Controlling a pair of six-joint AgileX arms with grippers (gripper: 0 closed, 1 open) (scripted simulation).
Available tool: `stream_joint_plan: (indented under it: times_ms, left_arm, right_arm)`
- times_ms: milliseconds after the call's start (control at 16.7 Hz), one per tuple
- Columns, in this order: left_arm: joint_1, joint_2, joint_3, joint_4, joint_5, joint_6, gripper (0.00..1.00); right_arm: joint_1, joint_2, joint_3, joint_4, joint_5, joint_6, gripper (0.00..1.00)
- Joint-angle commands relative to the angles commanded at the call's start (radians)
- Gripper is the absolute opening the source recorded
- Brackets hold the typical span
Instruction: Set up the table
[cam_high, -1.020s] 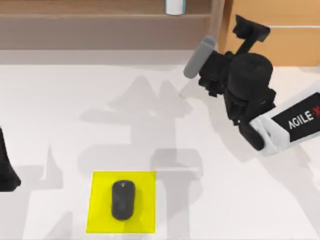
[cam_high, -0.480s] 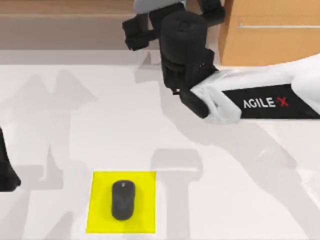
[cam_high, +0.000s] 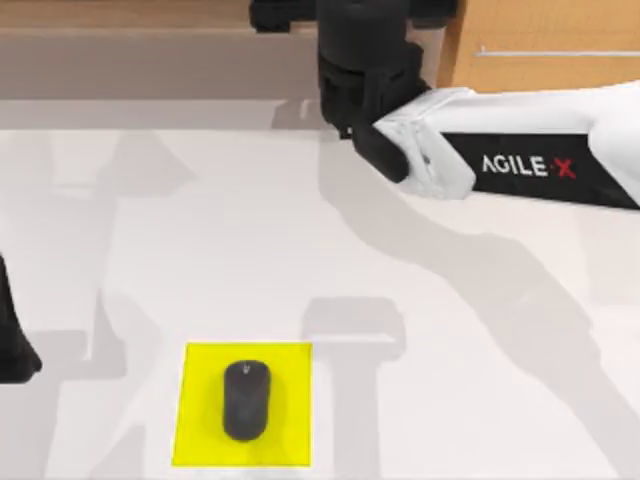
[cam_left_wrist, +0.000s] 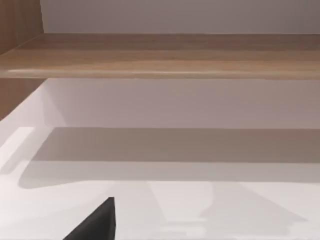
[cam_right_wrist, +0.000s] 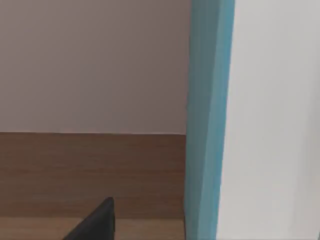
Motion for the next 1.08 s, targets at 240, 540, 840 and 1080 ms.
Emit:
stream_joint_plan:
  times_ms: [240,540,840,1080]
  left_arm:
    - [0.000,0.000,0.000,0.000,0.000,0.000,1.00]
    - [0.000,0.000,0.000,0.000,0.000,0.000,1.00]
    - [0.000,0.000,0.000,0.000,0.000,0.000,1.00]
    - [0.000,0.000,0.000,0.000,0.000,0.000,1.00]
  right_arm:
    - [0.005,-0.006,-0.003,0.002,-0.002,-0.001,1.00]
    - [0.011,0.035,0.059,-0.022,0.007,-0.002,1.00]
    - [-0.025,0.058,0.101,-0.042,-0.025,-0.001,1.00]
    - [-0.025,0.058,0.101,-0.042,-0.025,-0.001,0.85]
